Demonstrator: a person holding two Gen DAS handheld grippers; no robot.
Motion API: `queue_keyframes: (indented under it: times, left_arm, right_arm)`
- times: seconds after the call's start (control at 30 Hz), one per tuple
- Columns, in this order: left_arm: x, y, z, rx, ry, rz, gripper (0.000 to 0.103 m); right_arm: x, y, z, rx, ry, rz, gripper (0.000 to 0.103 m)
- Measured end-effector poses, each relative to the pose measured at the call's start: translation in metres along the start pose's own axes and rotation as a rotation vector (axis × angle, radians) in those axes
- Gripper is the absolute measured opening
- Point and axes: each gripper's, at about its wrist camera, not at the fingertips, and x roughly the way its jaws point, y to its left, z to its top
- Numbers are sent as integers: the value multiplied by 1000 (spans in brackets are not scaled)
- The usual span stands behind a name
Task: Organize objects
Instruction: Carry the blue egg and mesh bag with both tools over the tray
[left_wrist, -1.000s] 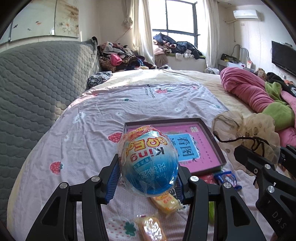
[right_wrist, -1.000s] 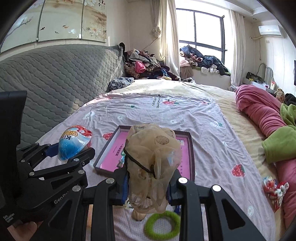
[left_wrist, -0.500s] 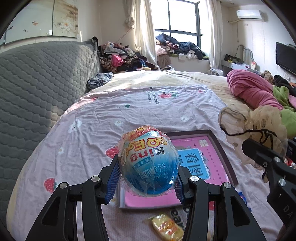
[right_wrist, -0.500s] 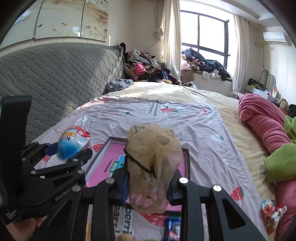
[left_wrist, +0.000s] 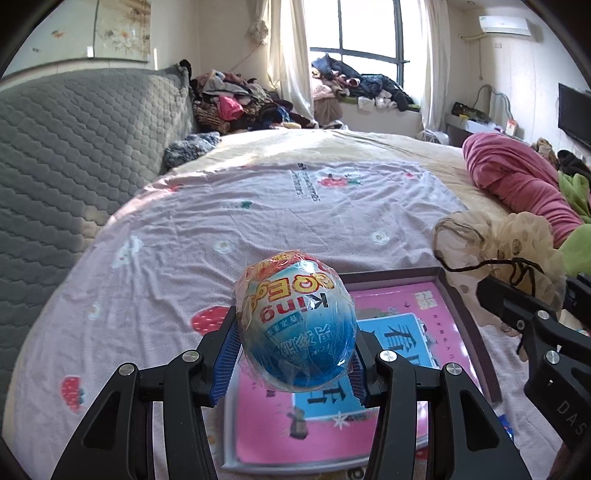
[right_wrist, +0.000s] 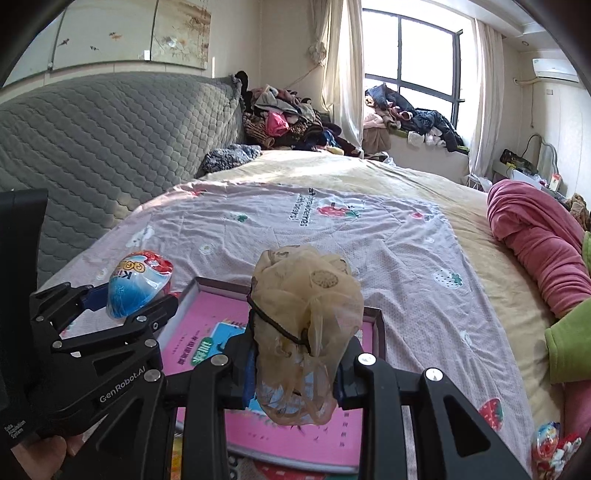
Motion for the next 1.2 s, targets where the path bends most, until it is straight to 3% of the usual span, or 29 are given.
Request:
queue_keyframes:
  times: [0.2, 0.67, 1.2]
  left_arm:
    - [38, -2, -1, 0, 36, -12, 53]
    - [119, -10, -7, 19, 162, -13, 53]
    - [146, -10, -21, 28, 235, 7, 53]
  right_arm:
    - [38, -10, -3, 14, 54, 19, 32]
    - [112, -13, -14, -31, 203, -30, 32]
    - [151, -11, -31, -34, 312, -39, 35]
